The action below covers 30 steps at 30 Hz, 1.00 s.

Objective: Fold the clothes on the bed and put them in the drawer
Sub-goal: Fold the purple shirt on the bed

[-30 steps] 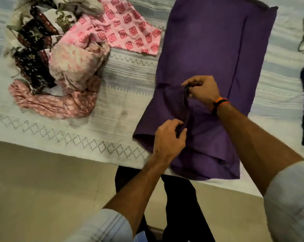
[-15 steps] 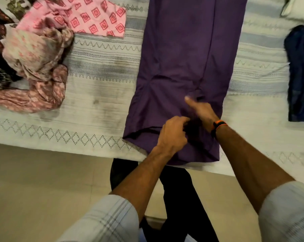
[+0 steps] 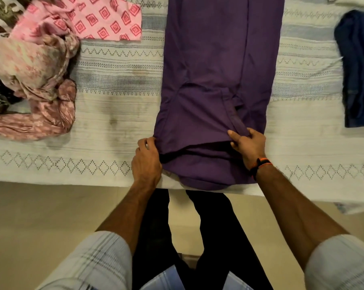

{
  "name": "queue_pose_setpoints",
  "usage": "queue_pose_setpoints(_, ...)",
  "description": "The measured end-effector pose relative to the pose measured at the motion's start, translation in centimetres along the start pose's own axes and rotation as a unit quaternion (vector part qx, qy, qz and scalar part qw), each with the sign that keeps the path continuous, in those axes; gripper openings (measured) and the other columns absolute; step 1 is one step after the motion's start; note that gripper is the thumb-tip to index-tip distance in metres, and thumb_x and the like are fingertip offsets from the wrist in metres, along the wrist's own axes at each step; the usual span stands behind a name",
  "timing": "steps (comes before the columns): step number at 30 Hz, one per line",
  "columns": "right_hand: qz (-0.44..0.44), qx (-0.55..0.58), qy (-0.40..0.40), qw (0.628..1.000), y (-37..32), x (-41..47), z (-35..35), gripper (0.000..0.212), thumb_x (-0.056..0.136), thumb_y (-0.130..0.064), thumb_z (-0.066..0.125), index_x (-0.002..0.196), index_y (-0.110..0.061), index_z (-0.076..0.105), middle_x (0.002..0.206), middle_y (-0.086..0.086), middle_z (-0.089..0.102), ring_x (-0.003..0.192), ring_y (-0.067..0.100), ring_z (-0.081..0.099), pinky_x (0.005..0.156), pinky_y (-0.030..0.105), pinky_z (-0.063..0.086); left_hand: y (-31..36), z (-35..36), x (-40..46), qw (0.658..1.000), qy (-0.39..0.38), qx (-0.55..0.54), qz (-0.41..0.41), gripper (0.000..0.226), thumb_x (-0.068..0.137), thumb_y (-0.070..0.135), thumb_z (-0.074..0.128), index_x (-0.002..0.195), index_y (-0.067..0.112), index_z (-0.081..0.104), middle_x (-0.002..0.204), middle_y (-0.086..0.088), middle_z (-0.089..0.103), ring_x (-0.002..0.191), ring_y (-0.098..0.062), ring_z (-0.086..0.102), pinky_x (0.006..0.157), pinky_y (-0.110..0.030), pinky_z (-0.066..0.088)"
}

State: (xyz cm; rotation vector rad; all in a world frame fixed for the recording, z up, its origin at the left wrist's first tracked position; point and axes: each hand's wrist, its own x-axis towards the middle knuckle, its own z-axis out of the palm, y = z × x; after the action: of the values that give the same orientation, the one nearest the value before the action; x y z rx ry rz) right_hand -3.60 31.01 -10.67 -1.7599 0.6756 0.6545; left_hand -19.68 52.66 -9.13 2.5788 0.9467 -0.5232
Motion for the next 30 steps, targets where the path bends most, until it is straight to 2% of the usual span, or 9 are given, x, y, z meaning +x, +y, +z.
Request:
queue_pose_setpoints(2, -0.014, -0.001, 0.072, 0.997, 0.3, -0.3, -0.2, 0.021, 0.079, -0.011, 0.081, 0.095, -0.005, 0.068, 0.078, 0.005, 0.065, 0.053, 0.012, 0.057, 0.051, 0.021, 0.051, -0.2, -0.3, 0.3, 1.0, -0.009, 0.003, 0.002, 0.049, 0.084, 0.0, 0.059, 0.13, 0.009, 0.043, 0.126, -0.018, 0.046, 0.095, -0.035, 0.058, 0.073, -0.047, 0.052)
queue_pose_setpoints(4, -0.007, -0.027, 0.105, 0.994, 0.7, -0.5, -0.4, 0.024, 0.079, -0.014, 0.081, 0.098, -0.005, 0.069, 0.078, 0.005, 0.066, 0.049, 0.01, 0.057, 0.053, 0.024, 0.052, -0.5, -0.5, 0.5, 1.0, -0.017, 0.018, 0.01, 0.051, 0.082, -0.001, 0.062, 0.128, 0.009, 0.042, 0.126, -0.018, 0.045, 0.094, -0.034, 0.058, 0.072, -0.047, 0.052)
queue_pose_setpoints(8, 0.056, -0.028, 0.033, 0.998, 1.2, -1.0, -0.2, 0.023, 0.079, -0.014, 0.081, 0.097, -0.005, 0.069, 0.082, 0.009, 0.071, 0.065, 0.015, 0.066, 0.062, 0.026, 0.055, -0.9, -0.6, 0.2, 0.998, -0.025, 0.039, 0.039, 0.045, 0.081, -0.002, 0.063, 0.121, 0.007, 0.044, 0.126, -0.018, 0.044, 0.09, -0.035, 0.059, 0.069, -0.047, 0.051)
queue_pose_setpoints(15, 0.056, -0.012, 0.105, 0.993, 1.8, -2.6, 0.1, 0.012, 0.08, -0.004, 0.076, 0.082, -0.005, 0.064, 0.069, 0.009, 0.068, 0.056, 0.012, 0.064, 0.055, 0.023, 0.053, -2.4, 0.1, -0.4, 0.998, -0.017, -0.057, -0.017, 0.024, 0.084, 0.0, 0.058, 0.105, 0.008, 0.05, 0.118, -0.016, 0.045, 0.071, -0.029, 0.055, 0.066, -0.038, 0.046)
queue_pose_setpoints(18, 0.065, 0.029, 0.139, 0.988, 1.6, -3.5, 0.2, 0.021, 0.077, 0.004, 0.07, 0.069, -0.011, 0.058, 0.067, 0.007, 0.065, 0.051, 0.013, 0.058, 0.055, 0.026, 0.053, -2.6, 0.2, -0.3, 0.996, -0.004, -0.085, -0.03, 0.02, 0.084, 0.001, 0.056, 0.102, 0.008, 0.053, 0.117, -0.015, 0.045, 0.07, -0.026, 0.051, 0.068, -0.036, 0.044)
queue_pose_setpoints(21, 0.061, 0.027, 0.174, 0.982, 2.0, -3.9, 0.3, 0.021, 0.073, 0.004, 0.067, 0.068, -0.014, 0.057, 0.063, 0.003, 0.061, 0.049, 0.014, 0.054, 0.049, 0.023, 0.051, -2.6, 0.2, -0.2, 0.997, -0.014, -0.072, -0.021, 0.02, 0.084, 0.001, 0.057, 0.103, 0.008, 0.052, 0.117, -0.015, 0.045, 0.072, -0.03, 0.056, 0.072, -0.041, 0.05)
queue_pose_setpoints(23, 0.068, -0.022, 0.155, 0.985, 2.4, -4.1, 0.6, 0.015, 0.078, 0.001, 0.066, 0.072, -0.011, 0.059, 0.064, 0.005, 0.061, 0.052, 0.014, 0.058, 0.049, 0.022, 0.052, -2.8, 0.3, 0.0, 0.998, -0.031, -0.046, -0.007, 0.023, 0.084, 0.001, 0.058, 0.104, 0.008, 0.051, 0.119, -0.015, 0.043, 0.072, -0.03, 0.056, 0.071, -0.041, 0.05)
queue_pose_setpoints(26, 0.082, -0.037, 0.147, 0.985, 2.9, -3.8, 0.7, 0.028, 0.085, 0.0, 0.067, 0.069, -0.017, 0.052, 0.072, 0.009, 0.065, 0.059, 0.015, 0.063, 0.06, 0.03, 0.058, -3.2, 0.6, 0.3, 0.999, -0.049, -0.018, 0.011, 0.027, 0.084, 0.002, 0.061, 0.108, 0.007, 0.05, 0.122, -0.016, 0.041, 0.069, -0.026, 0.05, 0.07, -0.039, 0.049)
queue_pose_setpoints(30, 0.08, -0.086, 0.15, 0.982, 3.2, -3.4, 0.6, 0.008, 0.083, -0.007, 0.072, 0.086, -0.006, 0.065, 0.079, 0.012, 0.07, 0.065, 0.017, 0.068, 0.075, 0.038, 0.061, -3.5, 0.2, 0.3, 0.996, -0.077, 0.019, 0.029, 0.031, 0.083, 0.008, 0.064, 0.111, 0.008, 0.051, 0.124, -0.015, 0.039, 0.076, -0.027, 0.052, 0.073, -0.041, 0.05)
